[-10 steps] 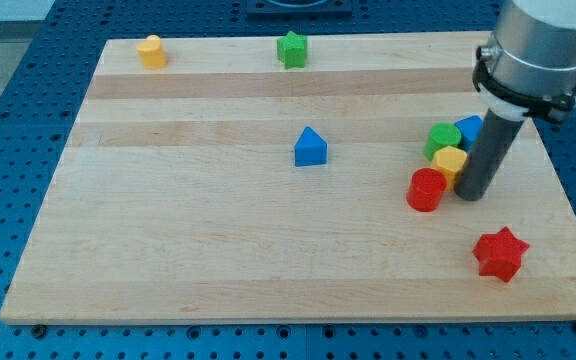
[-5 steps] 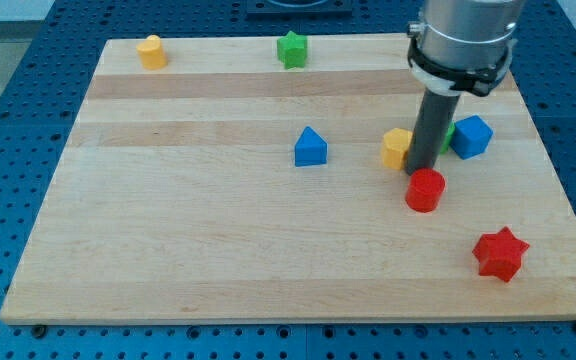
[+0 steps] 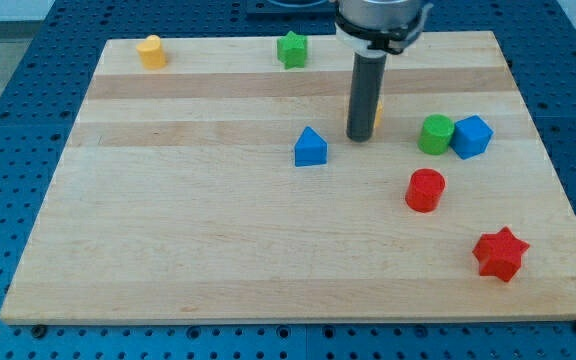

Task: Place the yellow hexagon above the green circle

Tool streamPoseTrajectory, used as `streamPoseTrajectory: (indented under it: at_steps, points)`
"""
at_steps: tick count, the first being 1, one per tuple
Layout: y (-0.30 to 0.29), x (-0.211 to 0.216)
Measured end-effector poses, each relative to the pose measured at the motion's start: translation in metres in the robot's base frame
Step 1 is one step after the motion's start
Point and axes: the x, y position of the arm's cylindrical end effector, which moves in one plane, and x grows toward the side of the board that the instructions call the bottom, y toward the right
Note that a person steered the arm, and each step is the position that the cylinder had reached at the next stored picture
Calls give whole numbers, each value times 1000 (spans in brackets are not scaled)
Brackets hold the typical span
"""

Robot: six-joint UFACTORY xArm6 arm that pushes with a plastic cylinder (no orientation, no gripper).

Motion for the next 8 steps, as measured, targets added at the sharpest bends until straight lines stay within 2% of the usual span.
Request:
streamPoseTrajectory:
  at_steps: [2, 4, 8]
  points:
    - [-14, -48]
    - [1, -73]
    - [60, -55]
